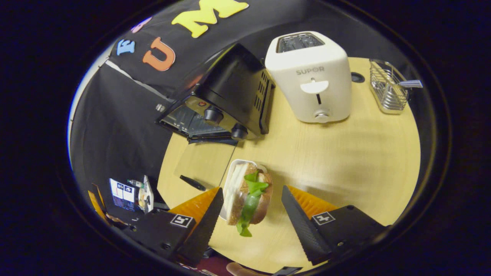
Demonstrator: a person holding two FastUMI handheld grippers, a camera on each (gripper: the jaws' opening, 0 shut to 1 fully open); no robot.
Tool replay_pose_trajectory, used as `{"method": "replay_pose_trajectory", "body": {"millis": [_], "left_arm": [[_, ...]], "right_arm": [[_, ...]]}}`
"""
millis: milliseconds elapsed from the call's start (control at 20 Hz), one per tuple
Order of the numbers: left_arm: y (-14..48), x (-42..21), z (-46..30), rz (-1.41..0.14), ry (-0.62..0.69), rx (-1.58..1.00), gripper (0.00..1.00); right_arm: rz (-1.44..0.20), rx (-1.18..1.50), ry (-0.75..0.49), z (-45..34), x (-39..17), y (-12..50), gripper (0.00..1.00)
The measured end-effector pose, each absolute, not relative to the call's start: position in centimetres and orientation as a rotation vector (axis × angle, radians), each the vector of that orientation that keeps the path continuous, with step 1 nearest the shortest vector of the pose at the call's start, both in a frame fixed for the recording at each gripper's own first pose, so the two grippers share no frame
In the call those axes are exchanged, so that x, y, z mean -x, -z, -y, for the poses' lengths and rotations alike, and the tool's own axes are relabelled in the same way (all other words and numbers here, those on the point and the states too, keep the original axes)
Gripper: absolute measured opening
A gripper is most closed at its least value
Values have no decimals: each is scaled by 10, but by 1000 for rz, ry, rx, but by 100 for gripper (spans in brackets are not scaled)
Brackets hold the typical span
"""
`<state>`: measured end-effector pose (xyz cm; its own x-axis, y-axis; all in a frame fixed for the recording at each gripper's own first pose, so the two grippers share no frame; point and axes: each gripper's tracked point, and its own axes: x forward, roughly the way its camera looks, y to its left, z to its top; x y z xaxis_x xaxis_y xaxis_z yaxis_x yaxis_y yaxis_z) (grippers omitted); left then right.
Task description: Open the electric oven with the left hand, put the food in, and close the electric oven.
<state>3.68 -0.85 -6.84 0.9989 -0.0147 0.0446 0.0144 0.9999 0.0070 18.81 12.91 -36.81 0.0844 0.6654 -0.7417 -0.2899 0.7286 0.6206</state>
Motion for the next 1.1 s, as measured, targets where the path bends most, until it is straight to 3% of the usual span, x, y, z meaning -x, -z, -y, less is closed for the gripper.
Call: {"method": "replay_pose_trajectory", "body": {"millis": [50,100,150,200,300,400,450,500,800,1100], "left_arm": [[70,-37,8,38,9,-14,94],[71,-36,8,31,3,-18,94],[72,-35,6,24,-5,-17,94],[71,-32,4,24,-12,-13,94],[67,-29,2,40,-11,-5,94],[67,-26,-2,46,-10,7,94],[67,-25,-3,48,-8,13,94],[68,-25,-5,48,-4,20,94],[79,-20,-21,46,-4,62,94],[87,-7,-38,52,5,84,94]], "right_arm": [[-1332,-374,-751,-132,-186,375,97],[-1360,-406,-753,-137,-184,381,83],[-1380,-445,-762,-141,-183,384,93],[-1391,-478,-793,-145,-179,383,82],[-1383,-520,-791,-149,-176,381,43],[-1370,-526,-775,-149,-173,376,41],[-1359,-532,-767,-147,-170,370,32],[-1346,-531,-762,-147,-165,363,41],[-1255,-556,-753,-155,-137,330,41],[-1134,-750,-803,-206,-108,293,41]]}}
